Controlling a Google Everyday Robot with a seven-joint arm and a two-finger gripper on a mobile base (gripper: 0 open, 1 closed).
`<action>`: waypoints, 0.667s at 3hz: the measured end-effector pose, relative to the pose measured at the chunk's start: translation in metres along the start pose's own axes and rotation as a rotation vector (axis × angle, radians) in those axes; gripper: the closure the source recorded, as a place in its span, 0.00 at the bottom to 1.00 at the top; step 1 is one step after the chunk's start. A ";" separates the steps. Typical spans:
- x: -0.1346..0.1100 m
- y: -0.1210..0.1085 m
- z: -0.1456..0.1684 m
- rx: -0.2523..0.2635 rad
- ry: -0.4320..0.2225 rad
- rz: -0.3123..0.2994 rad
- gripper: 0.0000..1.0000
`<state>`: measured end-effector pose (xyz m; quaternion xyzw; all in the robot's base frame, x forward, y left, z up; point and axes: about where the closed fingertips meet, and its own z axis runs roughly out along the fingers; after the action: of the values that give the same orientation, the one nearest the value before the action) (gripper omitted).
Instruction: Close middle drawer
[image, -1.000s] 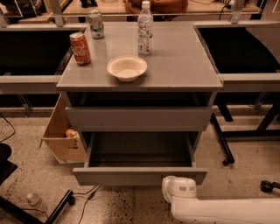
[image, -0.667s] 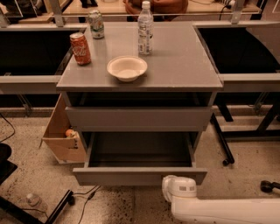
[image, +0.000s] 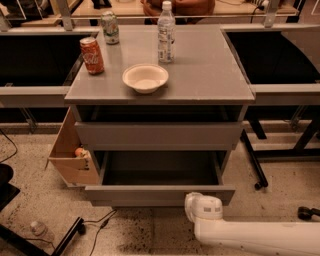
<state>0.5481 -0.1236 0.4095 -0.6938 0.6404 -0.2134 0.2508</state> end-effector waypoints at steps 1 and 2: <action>0.003 -0.021 0.012 0.026 0.006 -0.011 1.00; 0.010 -0.050 0.033 0.053 0.015 -0.021 1.00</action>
Offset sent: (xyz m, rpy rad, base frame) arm 0.1810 -0.0209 0.0114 -0.0591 -0.1492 0.0116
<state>0.6083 -0.1288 0.4141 -0.6921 0.6290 -0.2381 0.2618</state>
